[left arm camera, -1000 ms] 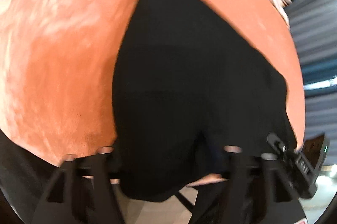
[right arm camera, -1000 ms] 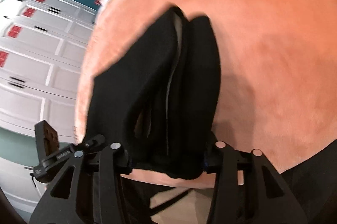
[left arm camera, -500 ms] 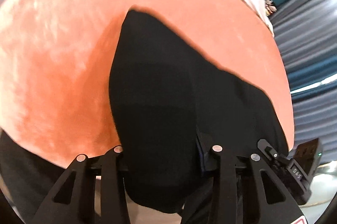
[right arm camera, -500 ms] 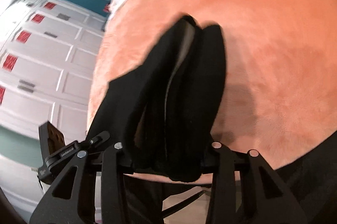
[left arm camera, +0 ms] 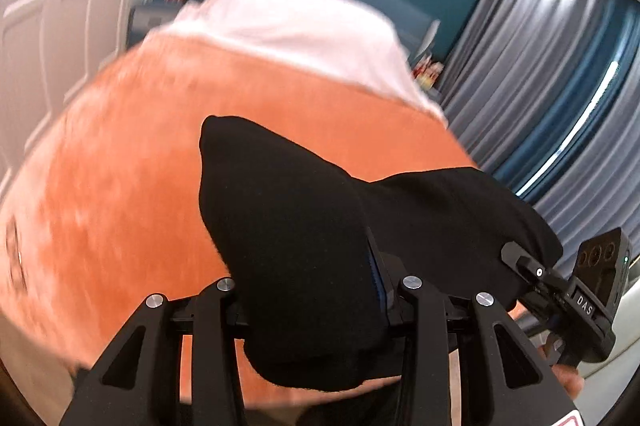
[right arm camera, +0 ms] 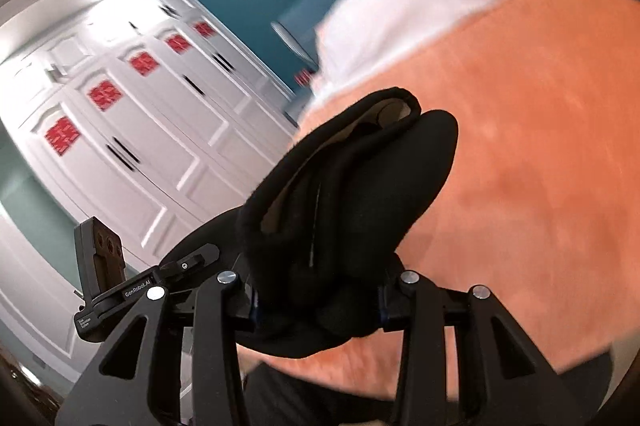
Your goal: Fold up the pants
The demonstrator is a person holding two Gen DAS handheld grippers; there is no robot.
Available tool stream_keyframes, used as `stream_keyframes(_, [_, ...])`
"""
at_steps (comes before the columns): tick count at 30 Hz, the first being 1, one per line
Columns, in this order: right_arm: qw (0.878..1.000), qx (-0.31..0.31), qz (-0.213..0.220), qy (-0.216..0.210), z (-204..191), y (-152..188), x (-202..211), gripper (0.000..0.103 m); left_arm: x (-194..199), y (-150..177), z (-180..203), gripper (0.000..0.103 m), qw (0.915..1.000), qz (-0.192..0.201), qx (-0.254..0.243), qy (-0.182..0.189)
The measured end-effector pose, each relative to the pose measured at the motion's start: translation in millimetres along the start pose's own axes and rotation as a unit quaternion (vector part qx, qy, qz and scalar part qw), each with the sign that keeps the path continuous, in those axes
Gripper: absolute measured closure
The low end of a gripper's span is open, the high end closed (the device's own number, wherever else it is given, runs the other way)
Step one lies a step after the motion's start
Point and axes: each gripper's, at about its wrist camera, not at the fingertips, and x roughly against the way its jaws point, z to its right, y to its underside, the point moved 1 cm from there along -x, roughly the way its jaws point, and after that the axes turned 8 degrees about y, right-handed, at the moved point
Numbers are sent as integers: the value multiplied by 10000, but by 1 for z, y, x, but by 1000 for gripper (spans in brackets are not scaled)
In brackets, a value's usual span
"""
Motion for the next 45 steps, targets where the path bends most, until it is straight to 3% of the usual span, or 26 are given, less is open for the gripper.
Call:
stream_keyframes(5, [9967, 524, 591, -176, -22, -73, -15, 65, -5, -72, 5, 66, 9973, 593, -421, 89])
stream_keyframes(11, [9898, 745, 1151, -391, -20, -165, -84, 65, -63, -164, -12, 66, 9889, 1333, -626, 214])
stream_keyframes(15, [9887, 641, 1269, -465, 8, -218, -155, 65, -120, -204, -43, 65, 9880, 1387, -622, 256])
stream_keyframes(18, [9906, 474, 1215, -414, 35, -243, -217, 65, -188, -227, -76, 65, 9917, 1155, -519, 206])
stream_keyframes(23, [9968, 140, 789, -70, 99, -236, -324, 64, -303, -216, -136, 65, 9978, 506, -434, -9])
stream_keyframes(27, [9985, -343, -65, 432, 176, -189, -413, 62, -399, -164, -209, 62, 9989, -394, 147, -216])
stream_keyframes(28, [9966, -415, -349, 622, 193, -174, -432, 59, -423, -144, -229, 59, 9961, -729, 310, -377])
stream_keyframes(29, [9928, -419, -665, 905, 209, -159, -451, 45, -438, -123, -244, 55, 9933, -955, 448, -481])
stream_keyframes(30, [9864, -455, -1041, 1185, 229, -137, -469, 43, -439, -109, -252, 42, 9935, -898, 517, -466])
stream_keyframes(31, [9907, -462, -855, 948, 237, -128, -466, 42, -434, -100, -258, 34, 9953, -680, 559, -398])
stream_keyframes(32, [9944, -445, -591, 761, 237, -127, -455, 33, -420, -94, -263, 30, 9964, -466, 596, -385])
stream_keyframes(34, [9899, -552, -740, 1074, 238, -131, -437, 24, -402, -91, -264, 26, 9961, -561, 522, -442])
stream_keyframes(36, [9877, -615, -635, 1291, 241, -135, -407, 24, -370, -94, -258, 26, 9955, -512, 109, -791])
stream_keyframes(37, [9874, -609, -448, 1393, 238, -140, -390, 30, -359, -100, -259, 27, 9933, -426, -55, -1073])
stream_keyframes(38, [9865, -569, -178, 1523, 234, -145, -372, 47, -339, -108, -255, 27, 9888, -256, -277, -1446])
stream_keyframes(39, [9861, -452, 117, 1596, 225, -157, -353, 59, -330, -115, -252, 27, 9870, -153, -365, -1558])
stream_keyframes(40, [9871, -302, 217, 1557, 213, -169, -344, 83, -322, -125, -248, 28, 9862, -70, -412, -1604])
stream_keyframes(41, [9881, -29, 239, 1521, 193, -184, -341, 93, -318, -142, -240, 28, 9868, -31, -437, -1559])
stream_keyframes(43, [9894, 426, 175, 1377, 158, -206, -355, 93, -324, -165, -224, 28, 9854, -61, -439, -1644])
stream_keyframes(45, [9884, 808, 1, 1288, 127, -216, -383, 93, -360, -183, -207, 26, 9833, -364, -510, -1706])
